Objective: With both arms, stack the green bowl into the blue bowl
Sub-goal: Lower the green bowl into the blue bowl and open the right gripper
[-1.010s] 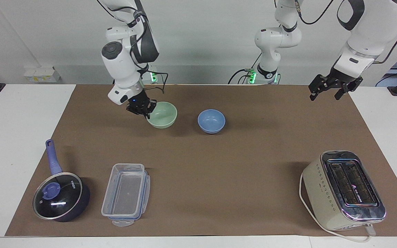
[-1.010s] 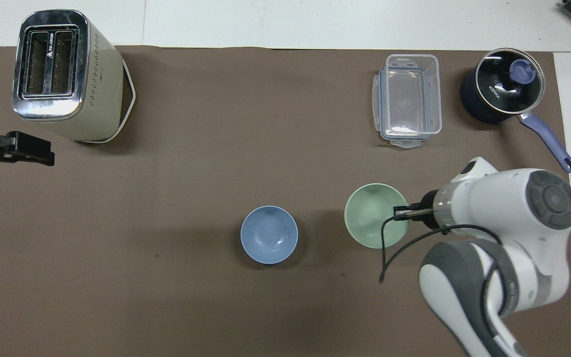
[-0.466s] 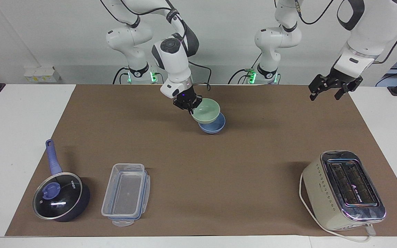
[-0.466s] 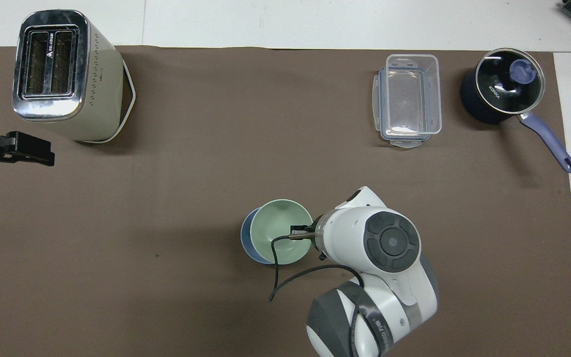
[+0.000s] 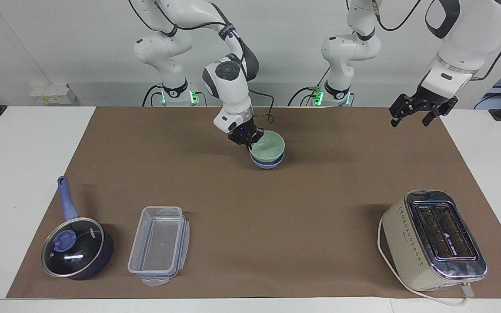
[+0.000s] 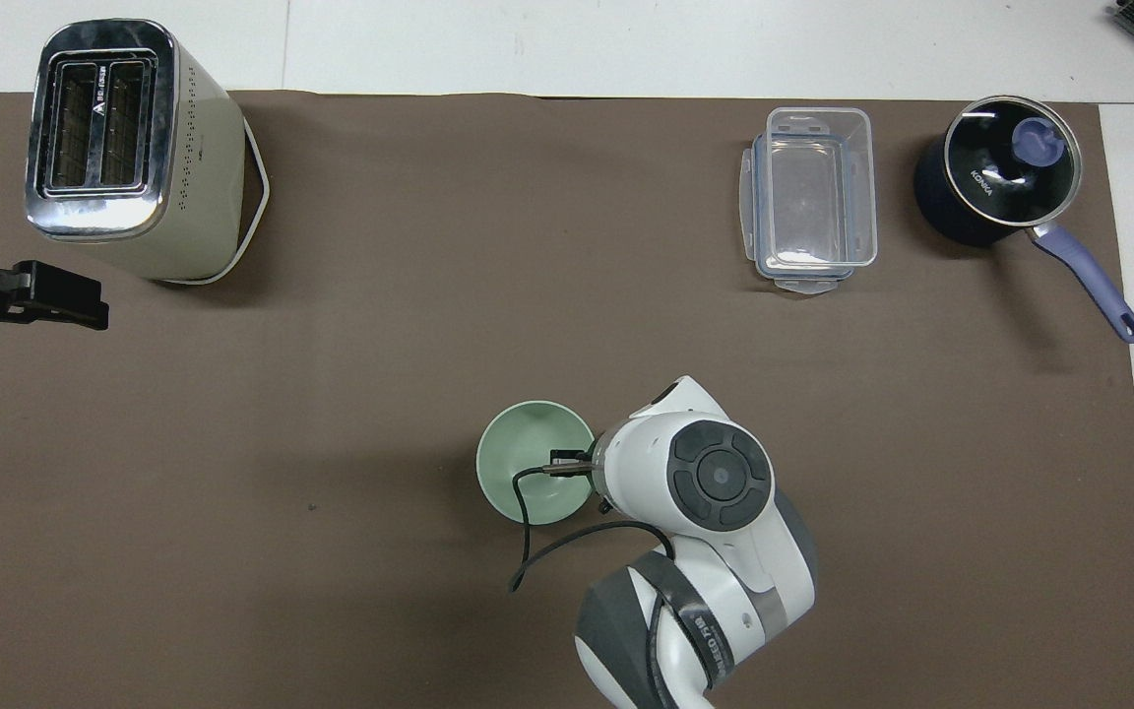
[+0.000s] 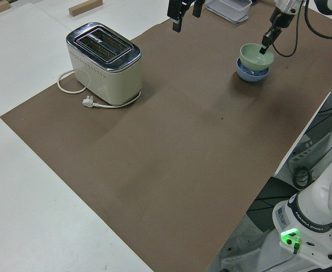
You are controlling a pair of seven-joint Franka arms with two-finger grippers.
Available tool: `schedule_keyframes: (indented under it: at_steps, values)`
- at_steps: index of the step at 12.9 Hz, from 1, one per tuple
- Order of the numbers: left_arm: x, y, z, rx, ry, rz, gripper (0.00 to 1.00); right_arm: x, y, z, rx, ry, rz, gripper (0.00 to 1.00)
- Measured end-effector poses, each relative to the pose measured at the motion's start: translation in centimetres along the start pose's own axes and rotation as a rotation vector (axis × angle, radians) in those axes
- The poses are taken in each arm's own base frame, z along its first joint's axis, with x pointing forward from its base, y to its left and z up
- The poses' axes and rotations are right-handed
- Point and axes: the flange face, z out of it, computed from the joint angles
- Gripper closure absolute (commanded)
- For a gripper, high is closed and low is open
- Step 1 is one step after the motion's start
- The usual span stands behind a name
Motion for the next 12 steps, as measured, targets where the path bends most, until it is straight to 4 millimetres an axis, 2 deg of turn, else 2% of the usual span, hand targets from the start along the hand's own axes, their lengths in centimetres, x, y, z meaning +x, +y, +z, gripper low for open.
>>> schedule_keyframes:
  at_steps: [3,4,5,7,9,10,11,12]
  values:
    - [0.0,0.0,0.0,0.0,0.0,0.0,0.0,-0.1,-0.07,0.41,-0.004,-0.006,-0.002,1.0]
    - [0.0,0.0,0.0,0.0,0.0,0.0,0.0,-0.13,-0.08,0.61,-0.006,-0.009,-0.002,0.95]
    - [0.0,0.0,0.0,0.0,0.0,0.0,0.0,-0.16,-0.1,0.75,-0.007,-0.011,-0.003,0.85]
    - [0.0,0.0,0.0,0.0,0.0,0.0,0.0,-0.16,-0.09,0.81,-0.008,-0.012,-0.002,0.55]
    - [0.0,0.0,0.0,0.0,0.0,0.0,0.0,-0.16,-0.11,0.8,-0.008,-0.012,0.003,0.41]
    - [0.0,0.0,0.0,0.0,0.0,0.0,0.0,-0.13,-0.16,0.74,-0.007,-0.011,0.018,0.3]
    - [0.0,0.0,0.0,0.0,0.0,0.0,0.0,-0.01,-0.32,0.51,-0.003,-0.006,0.033,0.13]
    - [0.0,0.0,0.0,0.0,0.0,0.0,0.0,0.24,-0.54,0.04,0.004,0.002,0.04,0.05]
